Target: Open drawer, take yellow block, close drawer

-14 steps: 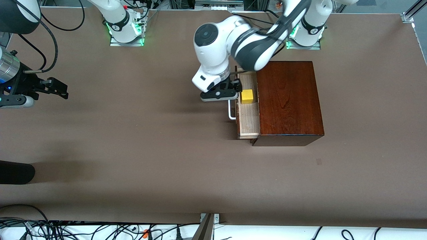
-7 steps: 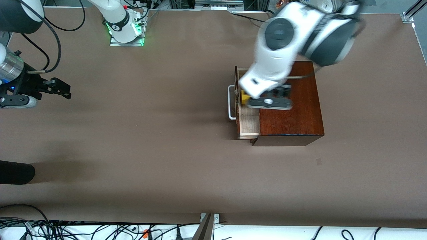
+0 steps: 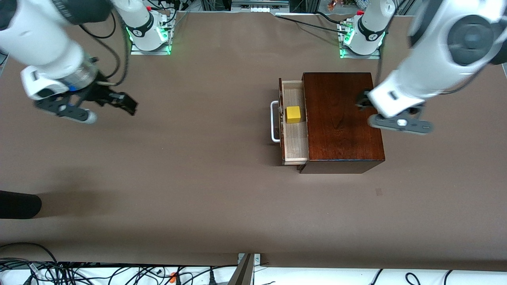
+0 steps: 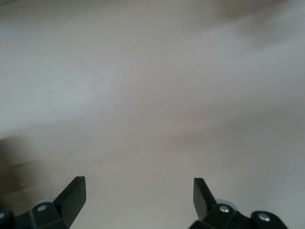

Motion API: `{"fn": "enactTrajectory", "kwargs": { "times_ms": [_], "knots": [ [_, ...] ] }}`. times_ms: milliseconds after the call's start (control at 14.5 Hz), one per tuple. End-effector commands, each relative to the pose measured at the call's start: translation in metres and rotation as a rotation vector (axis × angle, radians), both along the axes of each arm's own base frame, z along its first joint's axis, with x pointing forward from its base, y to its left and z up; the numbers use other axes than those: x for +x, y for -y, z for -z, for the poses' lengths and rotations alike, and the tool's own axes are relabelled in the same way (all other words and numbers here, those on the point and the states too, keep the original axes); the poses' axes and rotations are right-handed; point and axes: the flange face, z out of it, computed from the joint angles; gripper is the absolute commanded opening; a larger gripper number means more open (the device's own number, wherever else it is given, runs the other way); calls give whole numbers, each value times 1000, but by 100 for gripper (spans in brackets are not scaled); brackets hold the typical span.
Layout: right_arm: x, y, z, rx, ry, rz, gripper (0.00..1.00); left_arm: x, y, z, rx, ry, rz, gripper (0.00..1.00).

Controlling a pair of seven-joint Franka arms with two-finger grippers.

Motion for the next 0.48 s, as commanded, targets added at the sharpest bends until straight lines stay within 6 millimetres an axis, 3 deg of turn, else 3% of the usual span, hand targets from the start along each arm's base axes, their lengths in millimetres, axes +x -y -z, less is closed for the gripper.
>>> {"fn": "enactTrajectory", "kwargs": {
  "times_ms": [0,138,276,414],
  "knots": [
    [-5,-42,12,4,-16,200,100,-10,-42,-15,-57,-21,61,100],
    [-24,-106,26,-10,-27,332,100,-18,-70,-16,-68,-9,69,100],
    [-49,-176,37,0,-1,507,100,-30,-81,-11,-69,55,67,100],
    [-56,-224,48,29,1,761,100,-44,-84,-1,-63,112,64,100]
  ]
}}
